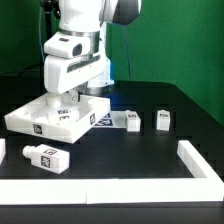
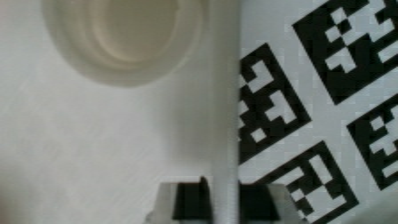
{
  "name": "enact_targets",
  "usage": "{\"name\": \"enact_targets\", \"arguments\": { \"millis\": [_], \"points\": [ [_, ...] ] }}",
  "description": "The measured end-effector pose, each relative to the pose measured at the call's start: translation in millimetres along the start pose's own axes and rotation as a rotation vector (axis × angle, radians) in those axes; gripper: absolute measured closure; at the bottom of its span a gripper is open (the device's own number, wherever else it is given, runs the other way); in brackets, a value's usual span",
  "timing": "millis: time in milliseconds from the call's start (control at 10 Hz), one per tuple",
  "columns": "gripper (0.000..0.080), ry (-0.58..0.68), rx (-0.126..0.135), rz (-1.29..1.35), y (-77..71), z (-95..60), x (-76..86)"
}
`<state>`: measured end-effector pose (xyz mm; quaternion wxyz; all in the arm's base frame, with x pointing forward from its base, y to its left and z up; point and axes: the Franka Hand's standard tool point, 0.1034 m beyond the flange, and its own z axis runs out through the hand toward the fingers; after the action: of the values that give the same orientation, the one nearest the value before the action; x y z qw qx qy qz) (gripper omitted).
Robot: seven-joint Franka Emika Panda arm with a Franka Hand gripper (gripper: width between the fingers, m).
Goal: Assemble one leg
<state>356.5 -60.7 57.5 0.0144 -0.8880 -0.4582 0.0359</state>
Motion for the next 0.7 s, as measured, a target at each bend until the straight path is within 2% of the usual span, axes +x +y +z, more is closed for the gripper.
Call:
{"name": "enact_targets", "arguments": {
  "millis": [200, 300, 400, 500, 600, 700],
  "points": [
    [0.0745, -0.001, 0.001, 0.0, -0.2, 0.5, -0.2],
    [0.0745, 0.007, -0.033, -0.078, 3.0, -6.9, 8.4],
    [0.0745, 0.013, -0.057, -0.158, 9.3, -19.4, 25.4],
    [0.0745, -0.008, -0.022, -0.187, 13.5, -25.8, 48.3],
    [0.0745, -0.013, -0.028, -0.232, 22.8, -30.2, 77.6],
    [0.0745, -0.023, -0.046, -0.273, 24.3, -30.9, 108.5]
  ]
}}
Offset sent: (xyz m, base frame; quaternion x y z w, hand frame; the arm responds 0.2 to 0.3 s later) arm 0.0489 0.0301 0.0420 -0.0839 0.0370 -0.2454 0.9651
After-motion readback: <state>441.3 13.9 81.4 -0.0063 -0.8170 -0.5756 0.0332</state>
